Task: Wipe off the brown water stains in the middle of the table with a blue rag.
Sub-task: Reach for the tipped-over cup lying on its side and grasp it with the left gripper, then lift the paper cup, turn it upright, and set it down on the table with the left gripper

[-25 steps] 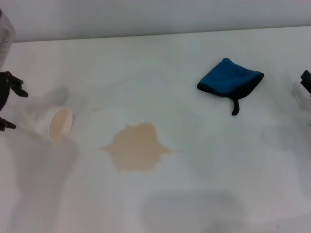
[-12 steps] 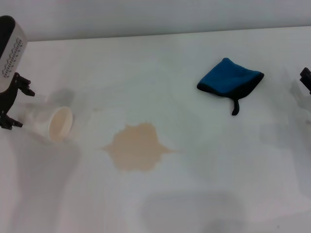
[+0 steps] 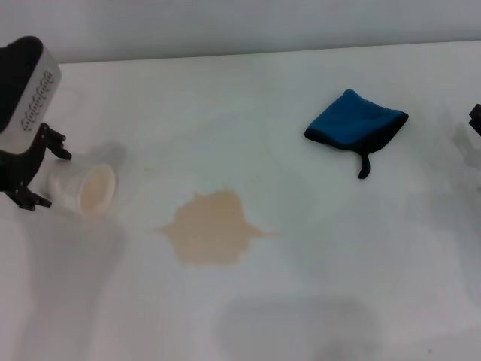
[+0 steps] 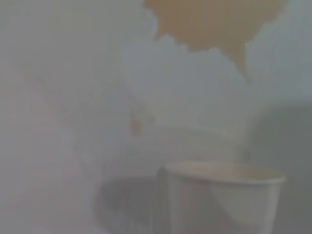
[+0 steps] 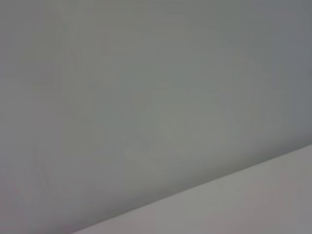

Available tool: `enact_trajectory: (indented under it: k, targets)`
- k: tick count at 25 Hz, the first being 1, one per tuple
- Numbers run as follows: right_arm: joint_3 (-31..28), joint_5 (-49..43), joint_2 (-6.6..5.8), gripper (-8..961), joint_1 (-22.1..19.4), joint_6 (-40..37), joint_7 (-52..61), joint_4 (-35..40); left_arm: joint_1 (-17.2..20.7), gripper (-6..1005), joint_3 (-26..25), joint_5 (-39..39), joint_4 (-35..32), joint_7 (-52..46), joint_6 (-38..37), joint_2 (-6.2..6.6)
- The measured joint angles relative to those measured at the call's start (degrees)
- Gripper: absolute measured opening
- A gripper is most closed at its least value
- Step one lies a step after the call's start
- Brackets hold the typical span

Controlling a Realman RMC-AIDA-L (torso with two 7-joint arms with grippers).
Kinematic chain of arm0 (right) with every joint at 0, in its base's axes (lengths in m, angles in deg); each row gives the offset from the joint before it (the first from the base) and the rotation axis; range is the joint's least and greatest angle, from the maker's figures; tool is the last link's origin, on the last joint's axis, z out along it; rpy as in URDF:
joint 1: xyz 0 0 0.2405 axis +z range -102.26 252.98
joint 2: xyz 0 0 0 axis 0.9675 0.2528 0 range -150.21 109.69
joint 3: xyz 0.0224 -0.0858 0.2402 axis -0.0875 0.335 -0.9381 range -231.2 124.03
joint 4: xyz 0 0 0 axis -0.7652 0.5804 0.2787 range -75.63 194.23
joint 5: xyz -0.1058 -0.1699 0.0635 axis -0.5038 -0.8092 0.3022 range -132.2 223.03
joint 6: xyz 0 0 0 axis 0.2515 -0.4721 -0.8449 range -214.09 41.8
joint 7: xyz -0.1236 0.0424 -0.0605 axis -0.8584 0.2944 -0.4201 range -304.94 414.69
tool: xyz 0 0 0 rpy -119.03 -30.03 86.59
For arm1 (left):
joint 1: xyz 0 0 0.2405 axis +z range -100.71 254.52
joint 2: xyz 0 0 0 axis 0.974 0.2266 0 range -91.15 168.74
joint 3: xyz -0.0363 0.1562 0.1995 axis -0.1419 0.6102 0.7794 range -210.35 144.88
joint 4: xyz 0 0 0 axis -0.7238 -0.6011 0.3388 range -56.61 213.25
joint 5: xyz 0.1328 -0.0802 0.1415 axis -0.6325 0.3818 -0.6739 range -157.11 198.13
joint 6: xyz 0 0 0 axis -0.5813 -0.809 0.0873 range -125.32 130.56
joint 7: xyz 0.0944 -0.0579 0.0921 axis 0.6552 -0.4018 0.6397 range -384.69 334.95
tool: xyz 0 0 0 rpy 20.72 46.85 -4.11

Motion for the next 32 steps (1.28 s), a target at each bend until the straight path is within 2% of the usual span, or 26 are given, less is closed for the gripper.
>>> enact_trajectory:
  k: [8, 21, 26, 32]
  targets:
    - [0.01, 0.00, -0.11, 870, -0.27, 0.02, 0.00, -0.01, 0.31, 844, -0.01, 0.25, -0.08, -0.36, 1.43, -1.24]
    - [0.01, 0.00, -0.19, 870, -0.42, -0.90, 0.00, 0.86, 1.60, 843, 0.00, 1.50, -2.05, -3.15, 4.42, -1.59]
    - [0.02, 0.00, -0.19, 871, -0.16, -2.22, 0.00, 1.22, 1.74, 797, 0.00, 5.16, -1.39, -5.28, 4.19, -1.44]
    - [0.01, 0.00, -0.19, 871, 0.71, -3.40, 0.00, 1.57, 3.88, 725, -0.01, 16.46, -0.06, -5.90, 2.89, -0.75]
